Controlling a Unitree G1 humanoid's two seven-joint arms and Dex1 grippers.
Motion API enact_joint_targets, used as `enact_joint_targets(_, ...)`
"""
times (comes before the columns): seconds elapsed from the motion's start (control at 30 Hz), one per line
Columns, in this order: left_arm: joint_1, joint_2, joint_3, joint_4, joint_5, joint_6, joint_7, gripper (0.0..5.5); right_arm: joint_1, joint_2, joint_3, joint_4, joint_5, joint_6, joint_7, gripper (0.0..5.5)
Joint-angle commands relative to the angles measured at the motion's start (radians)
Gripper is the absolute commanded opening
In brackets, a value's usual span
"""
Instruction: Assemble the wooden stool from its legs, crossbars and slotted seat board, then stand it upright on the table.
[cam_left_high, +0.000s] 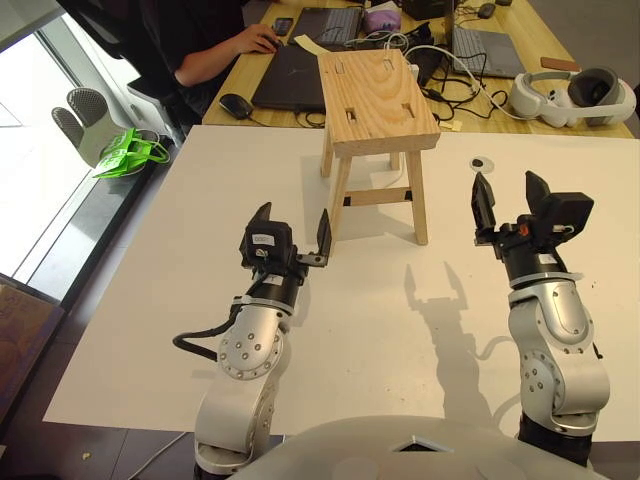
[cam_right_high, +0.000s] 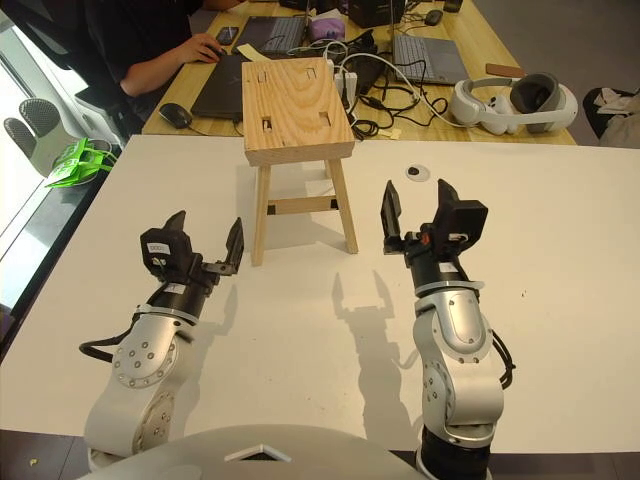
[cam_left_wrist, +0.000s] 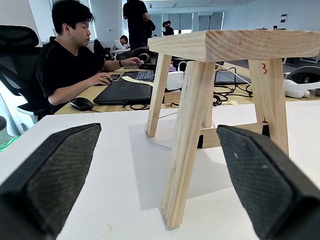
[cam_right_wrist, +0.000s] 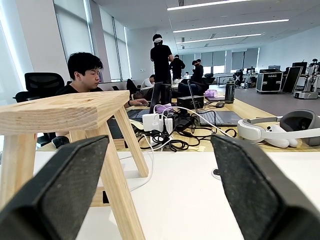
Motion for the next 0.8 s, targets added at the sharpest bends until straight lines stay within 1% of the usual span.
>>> enact_joint_targets(0.03, -0.013, 0.001, -0.005, 0.004, 0.012, 0.004, -0.012, 4.29, 0.007, -0.001, 0.005, 0.000, -0.004, -0.010, -0.007, 3.76)
enact_joint_targets(0.63, -0.002, -0.039, -0.023, 0.012, 0.042, 0.002, 0.008, 4.29, -0.017, -0.014, 0.021, 0.037, -0.010, 0.000, -0.005, 3.76)
enact_joint_targets(0.8, -0.002, -0.068, -0.011, 0.023, 0.053, -0.015, 0.029, 4.29, -0.026, -0.012, 0.027, 0.046, -0.011, -0.002, -0.006, 3.76)
